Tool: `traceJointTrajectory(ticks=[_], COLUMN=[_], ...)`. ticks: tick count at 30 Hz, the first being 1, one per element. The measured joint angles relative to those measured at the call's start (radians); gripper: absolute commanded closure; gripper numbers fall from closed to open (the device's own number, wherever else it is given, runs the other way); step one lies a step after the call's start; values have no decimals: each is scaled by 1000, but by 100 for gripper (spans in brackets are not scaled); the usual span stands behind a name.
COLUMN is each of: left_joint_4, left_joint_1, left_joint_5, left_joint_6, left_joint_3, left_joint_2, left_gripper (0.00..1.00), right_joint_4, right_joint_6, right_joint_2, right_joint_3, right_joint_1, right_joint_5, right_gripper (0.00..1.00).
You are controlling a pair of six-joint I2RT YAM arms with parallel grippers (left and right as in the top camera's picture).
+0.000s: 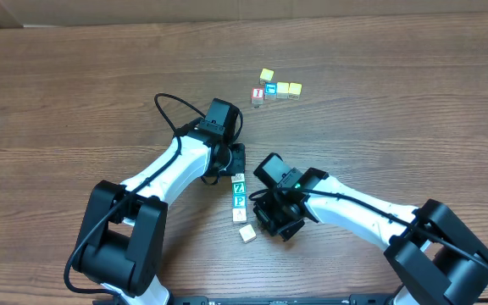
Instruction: Flip 5 blocks
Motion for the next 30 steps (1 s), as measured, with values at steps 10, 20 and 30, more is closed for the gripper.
traceJointTrajectory(ticks=[10,20,30], left_joint_4=[-71,-285,-336], left_joint_1=[31,196,330], left_joint_5=[-24,-34,-18], left_joint_6=[0,-42,-62], left_joint_3=[96,326,349], left_joint_2=[1,1,1], left_gripper=[96,95,48], right_joint_4=[-8,-250,-320], right_joint_6=[-154,-656,-856], right_joint_2=[0,-12,-23], right_joint_3=[0,152,226], right_joint_1=[-32,-68,83], right_joint_5=[22,80,188], right_gripper=[96,82,40])
